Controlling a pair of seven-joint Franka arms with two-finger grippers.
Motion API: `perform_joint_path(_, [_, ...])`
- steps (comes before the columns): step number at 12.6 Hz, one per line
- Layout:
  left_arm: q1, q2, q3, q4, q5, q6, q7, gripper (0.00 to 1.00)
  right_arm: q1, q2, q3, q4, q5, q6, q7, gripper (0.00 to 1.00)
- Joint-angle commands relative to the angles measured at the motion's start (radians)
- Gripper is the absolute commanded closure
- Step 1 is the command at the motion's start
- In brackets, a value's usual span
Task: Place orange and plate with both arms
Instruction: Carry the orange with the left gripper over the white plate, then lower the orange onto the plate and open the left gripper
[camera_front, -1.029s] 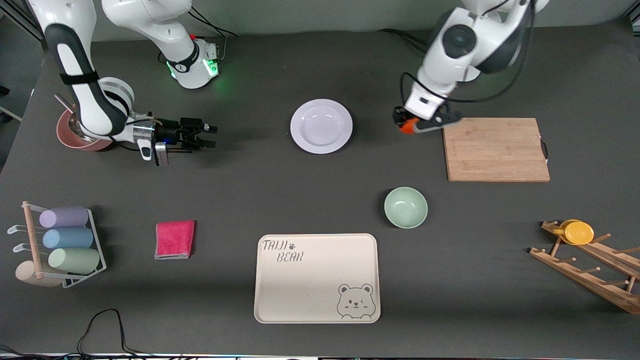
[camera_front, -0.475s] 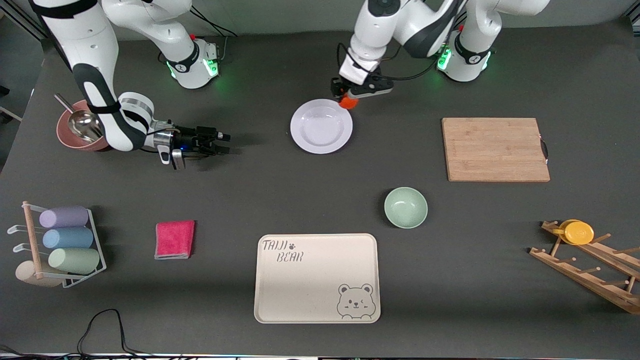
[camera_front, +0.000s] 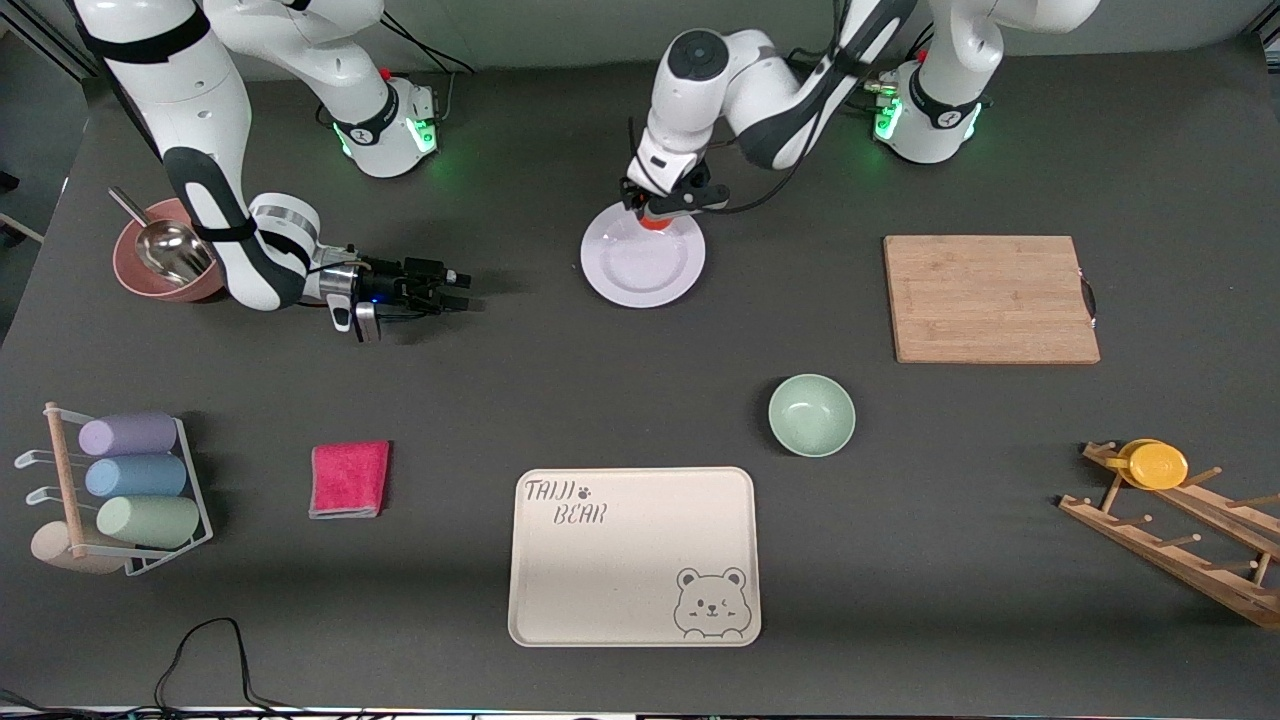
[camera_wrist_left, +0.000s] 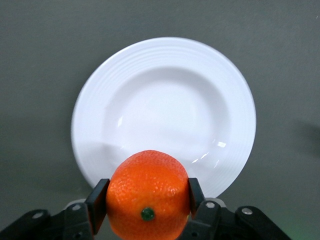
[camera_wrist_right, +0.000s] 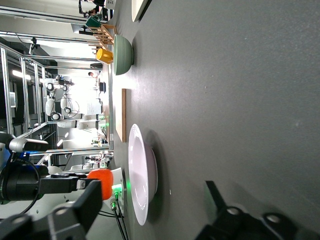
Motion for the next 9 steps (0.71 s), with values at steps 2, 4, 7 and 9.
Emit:
perform_joint_path(2, [-0.014, 0.122, 0.014, 0.11, 0.107, -0.023, -0.083, 0.85, -0.003, 0.017, 0.002, 0.01, 0.024, -0.02, -0.031, 0.54])
perform_joint_path(4, [-0.014, 0.145, 0.014, 0.119, 0.14, -0.026, -0.084, 0.82, -0.003, 0.017, 0.002, 0.01, 0.024, -0.02, -0.032, 0.61])
perform_joint_path(7, [-0.014, 0.171, 0.014, 0.122, 0.171, -0.026, -0.084, 0.76, -0.003, 0.017, 0.002, 0.01, 0.024, -0.02, -0.031, 0.61])
perform_joint_path(9, [-0.014, 0.201, 0.014, 0.133, 0.199, -0.046, -0.084, 0.66, -0.006, 0.025, 0.002, 0.01, 0.023, -0.021, -0.073, 0.6])
